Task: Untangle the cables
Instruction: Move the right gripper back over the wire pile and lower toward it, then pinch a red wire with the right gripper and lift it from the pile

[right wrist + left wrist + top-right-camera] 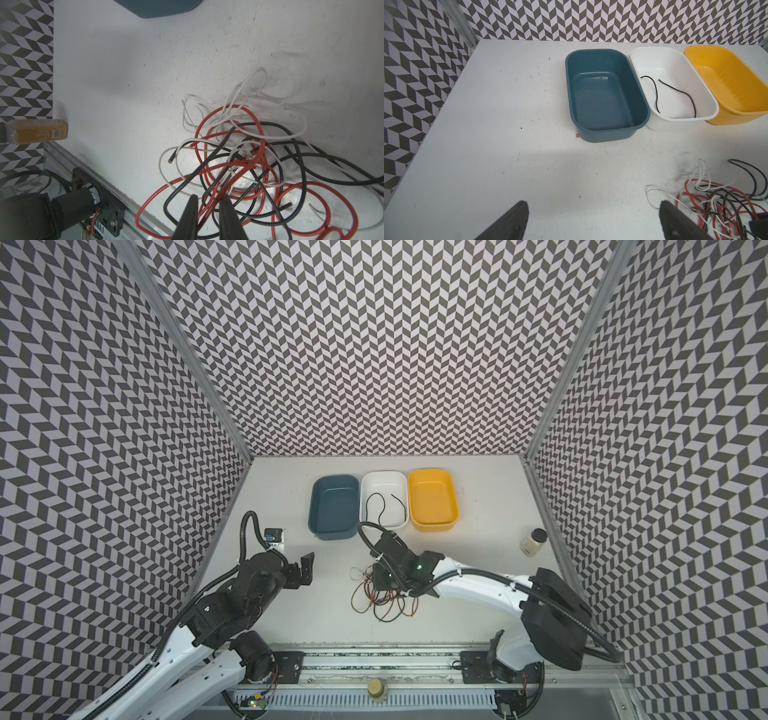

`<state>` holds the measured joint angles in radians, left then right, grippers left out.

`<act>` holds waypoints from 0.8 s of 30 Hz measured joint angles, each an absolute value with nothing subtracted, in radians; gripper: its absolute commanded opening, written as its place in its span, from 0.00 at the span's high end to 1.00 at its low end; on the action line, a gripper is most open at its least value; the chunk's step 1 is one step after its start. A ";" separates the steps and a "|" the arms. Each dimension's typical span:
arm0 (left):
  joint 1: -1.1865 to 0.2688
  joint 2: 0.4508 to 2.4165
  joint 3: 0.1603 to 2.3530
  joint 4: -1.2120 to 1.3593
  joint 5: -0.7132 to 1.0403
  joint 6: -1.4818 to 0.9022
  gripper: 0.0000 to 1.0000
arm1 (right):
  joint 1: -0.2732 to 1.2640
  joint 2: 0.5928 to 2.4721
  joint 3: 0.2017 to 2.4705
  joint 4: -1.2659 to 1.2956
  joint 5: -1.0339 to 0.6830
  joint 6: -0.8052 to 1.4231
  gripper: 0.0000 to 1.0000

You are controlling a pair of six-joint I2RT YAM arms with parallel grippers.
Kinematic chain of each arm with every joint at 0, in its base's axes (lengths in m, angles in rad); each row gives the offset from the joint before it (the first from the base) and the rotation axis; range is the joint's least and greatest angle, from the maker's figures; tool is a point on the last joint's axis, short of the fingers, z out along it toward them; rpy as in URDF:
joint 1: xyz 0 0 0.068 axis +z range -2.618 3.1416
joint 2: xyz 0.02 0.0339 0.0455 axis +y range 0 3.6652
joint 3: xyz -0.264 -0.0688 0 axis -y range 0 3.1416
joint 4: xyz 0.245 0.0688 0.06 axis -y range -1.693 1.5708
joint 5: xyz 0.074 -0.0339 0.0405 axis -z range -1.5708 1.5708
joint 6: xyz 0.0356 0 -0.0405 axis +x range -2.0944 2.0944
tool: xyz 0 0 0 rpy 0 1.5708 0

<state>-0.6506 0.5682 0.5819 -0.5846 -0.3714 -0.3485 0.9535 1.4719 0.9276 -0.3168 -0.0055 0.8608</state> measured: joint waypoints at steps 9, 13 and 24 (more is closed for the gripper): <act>-0.703 0.564 0.582 -0.595 -0.393 -0.348 0.00 | 0.951 1.468 0.928 -0.336 -0.009 0.833 0.97; -0.743 0.596 0.586 -0.613 -0.394 -0.348 0.00 | 0.951 1.429 0.934 -0.356 -0.005 0.807 1.00; -0.750 0.785 0.725 -0.676 -0.312 -0.348 0.00 | 0.949 1.313 1.081 -0.490 0.035 0.662 1.00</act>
<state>-0.7498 0.7845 0.7246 -0.6758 -0.3119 -0.3477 0.9493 1.3132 1.0813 -0.4896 0.0353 0.6617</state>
